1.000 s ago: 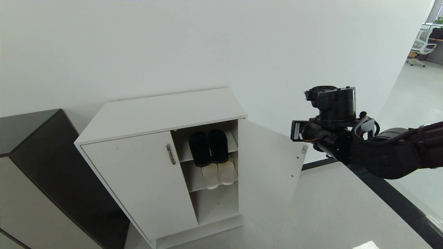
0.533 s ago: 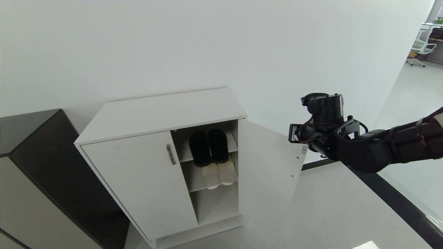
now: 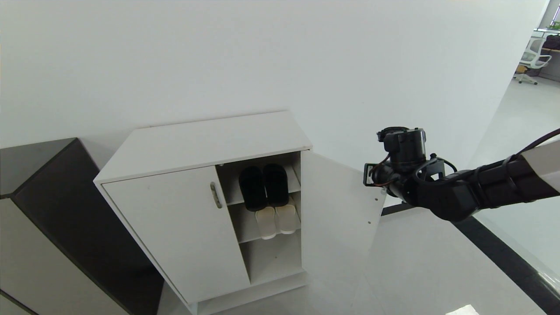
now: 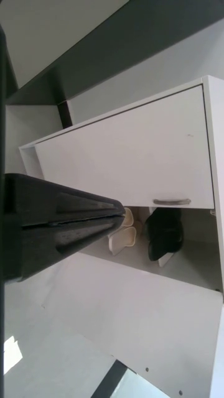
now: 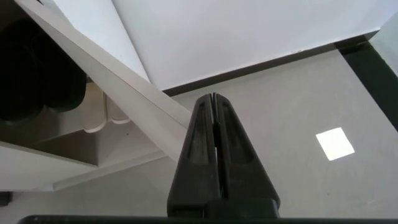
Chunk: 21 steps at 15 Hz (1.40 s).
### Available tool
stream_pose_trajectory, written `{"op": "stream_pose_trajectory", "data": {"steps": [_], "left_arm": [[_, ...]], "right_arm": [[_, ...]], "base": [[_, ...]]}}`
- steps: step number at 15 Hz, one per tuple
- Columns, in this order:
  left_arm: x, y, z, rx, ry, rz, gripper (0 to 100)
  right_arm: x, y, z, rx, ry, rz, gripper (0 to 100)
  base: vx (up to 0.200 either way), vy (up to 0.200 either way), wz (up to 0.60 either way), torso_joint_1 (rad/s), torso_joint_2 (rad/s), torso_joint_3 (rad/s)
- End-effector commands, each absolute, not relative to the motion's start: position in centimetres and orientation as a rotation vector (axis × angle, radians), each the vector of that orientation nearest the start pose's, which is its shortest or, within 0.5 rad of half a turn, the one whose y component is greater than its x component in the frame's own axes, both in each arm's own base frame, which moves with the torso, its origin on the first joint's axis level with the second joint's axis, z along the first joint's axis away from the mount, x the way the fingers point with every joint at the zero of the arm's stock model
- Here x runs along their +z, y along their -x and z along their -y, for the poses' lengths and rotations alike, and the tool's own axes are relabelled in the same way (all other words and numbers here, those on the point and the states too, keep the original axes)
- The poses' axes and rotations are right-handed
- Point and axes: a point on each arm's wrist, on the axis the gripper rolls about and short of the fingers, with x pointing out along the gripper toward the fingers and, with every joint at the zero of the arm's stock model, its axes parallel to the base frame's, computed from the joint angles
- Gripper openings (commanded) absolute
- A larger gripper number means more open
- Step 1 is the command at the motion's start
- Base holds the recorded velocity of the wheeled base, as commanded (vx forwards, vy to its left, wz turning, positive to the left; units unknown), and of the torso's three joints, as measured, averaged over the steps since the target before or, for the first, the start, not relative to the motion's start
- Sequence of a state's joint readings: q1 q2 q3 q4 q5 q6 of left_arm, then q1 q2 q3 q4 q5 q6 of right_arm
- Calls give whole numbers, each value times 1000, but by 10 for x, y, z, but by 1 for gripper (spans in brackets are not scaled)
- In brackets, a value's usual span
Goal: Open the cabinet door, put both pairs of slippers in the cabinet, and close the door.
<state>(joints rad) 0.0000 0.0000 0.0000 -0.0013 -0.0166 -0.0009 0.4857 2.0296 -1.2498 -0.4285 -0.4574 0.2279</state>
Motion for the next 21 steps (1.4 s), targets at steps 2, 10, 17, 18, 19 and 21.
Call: {"op": "stream_pose_trajectory", "data": {"steps": [2,10,17,18,19,21], "left_arm": [[76,23,0,-15,2,2,0],[76,23,0,-17,0,2,0],[76,23,0,-17,0,2,0],[76,23,0,-17,0,2,0],[76,23,0,-17,0,2,0],[76,23,0,-17,0,2,0]], "right_arm": [[160,-363,-181,-7,-60,-326,0],[156,-345,-195,39,-37,-351,0],[167,-286,-233,203,-7,-354,0],[168,-279,-230,217,-6,-352,0],[169,-276,-228,219,-5,-340,0],[169,-275,-227,224,4,-327,0]], "base": [[0,0,0,0,0,0],[0,0,0,0,0,0],[0,0,0,0,0,0],[0,0,0,0,0,0],[0,0,0,0,0,0],[0,0,0,0,0,0]]}}
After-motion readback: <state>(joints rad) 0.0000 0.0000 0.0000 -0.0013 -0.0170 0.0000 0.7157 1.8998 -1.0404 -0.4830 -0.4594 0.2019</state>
